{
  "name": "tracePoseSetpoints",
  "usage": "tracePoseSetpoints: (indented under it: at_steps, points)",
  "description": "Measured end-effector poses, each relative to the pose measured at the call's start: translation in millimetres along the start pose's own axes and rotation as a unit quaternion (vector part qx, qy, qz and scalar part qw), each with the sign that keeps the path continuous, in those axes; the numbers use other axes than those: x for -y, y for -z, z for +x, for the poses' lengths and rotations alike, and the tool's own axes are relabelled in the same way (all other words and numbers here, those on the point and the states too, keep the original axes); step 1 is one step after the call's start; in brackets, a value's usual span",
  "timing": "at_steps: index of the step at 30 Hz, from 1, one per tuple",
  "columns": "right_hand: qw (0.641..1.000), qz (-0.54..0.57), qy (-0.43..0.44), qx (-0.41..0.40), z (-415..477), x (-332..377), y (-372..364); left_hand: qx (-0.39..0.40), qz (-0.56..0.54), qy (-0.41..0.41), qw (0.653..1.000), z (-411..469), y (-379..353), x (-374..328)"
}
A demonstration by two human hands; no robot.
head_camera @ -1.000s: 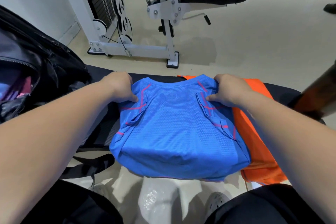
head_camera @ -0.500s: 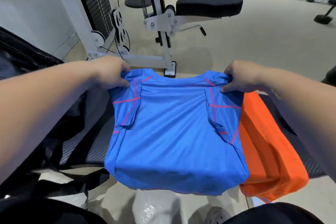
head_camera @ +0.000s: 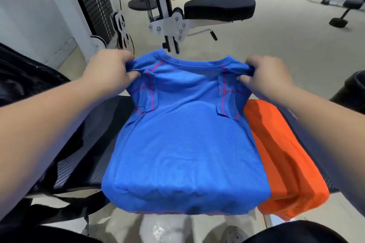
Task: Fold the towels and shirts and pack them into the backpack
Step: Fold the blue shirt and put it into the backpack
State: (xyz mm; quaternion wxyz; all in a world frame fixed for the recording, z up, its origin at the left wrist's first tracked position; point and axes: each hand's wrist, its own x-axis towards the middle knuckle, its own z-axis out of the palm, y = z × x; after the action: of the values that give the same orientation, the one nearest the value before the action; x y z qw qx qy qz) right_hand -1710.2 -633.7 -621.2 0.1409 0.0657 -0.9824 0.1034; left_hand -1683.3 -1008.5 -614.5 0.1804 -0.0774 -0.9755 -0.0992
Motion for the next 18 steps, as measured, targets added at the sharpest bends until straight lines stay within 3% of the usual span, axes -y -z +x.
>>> tracePoseSetpoints:
  at_steps: [5, 10, 18]
  points:
    - [0.994, 0.051, 0.076, 0.053, -61, -5, -9, 0.043, -0.011, -0.069, 0.997, -62, -4, 4]
    - [0.987, -0.016, 0.122, 0.100, -111, -7, -15, 0.099, 0.023, -0.136, 0.985, -113, -16, 12]
    - [0.959, -0.096, 0.118, 0.240, -147, -12, -12, 0.230, 0.075, -0.113, 0.964, -146, -11, 4]
